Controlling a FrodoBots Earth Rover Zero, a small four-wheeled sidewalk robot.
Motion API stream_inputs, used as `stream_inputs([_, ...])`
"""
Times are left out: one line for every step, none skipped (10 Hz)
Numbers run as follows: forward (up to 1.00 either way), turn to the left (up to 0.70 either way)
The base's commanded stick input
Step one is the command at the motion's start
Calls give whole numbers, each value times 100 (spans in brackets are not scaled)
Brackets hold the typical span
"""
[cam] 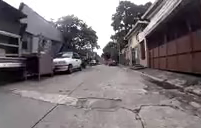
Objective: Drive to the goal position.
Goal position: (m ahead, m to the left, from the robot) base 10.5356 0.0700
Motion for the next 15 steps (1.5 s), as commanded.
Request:
stream_inputs([100, 0])
stream_inputs([100, -11])
stream_inputs([100, -27])
stream_inputs([100, -27])
stream_inputs([100, -18])
stream_inputs([100, 0])
stream_inputs([100, 0])
stream_inputs([100, 0])
stream_inputs([100, 0])
stream_inputs([100, 10])
stream_inputs([100, 27])
stream_inputs([100, 19])
stream_inputs([100, 1])
stream_inputs([100, 0])
stream_inputs([100, 0])
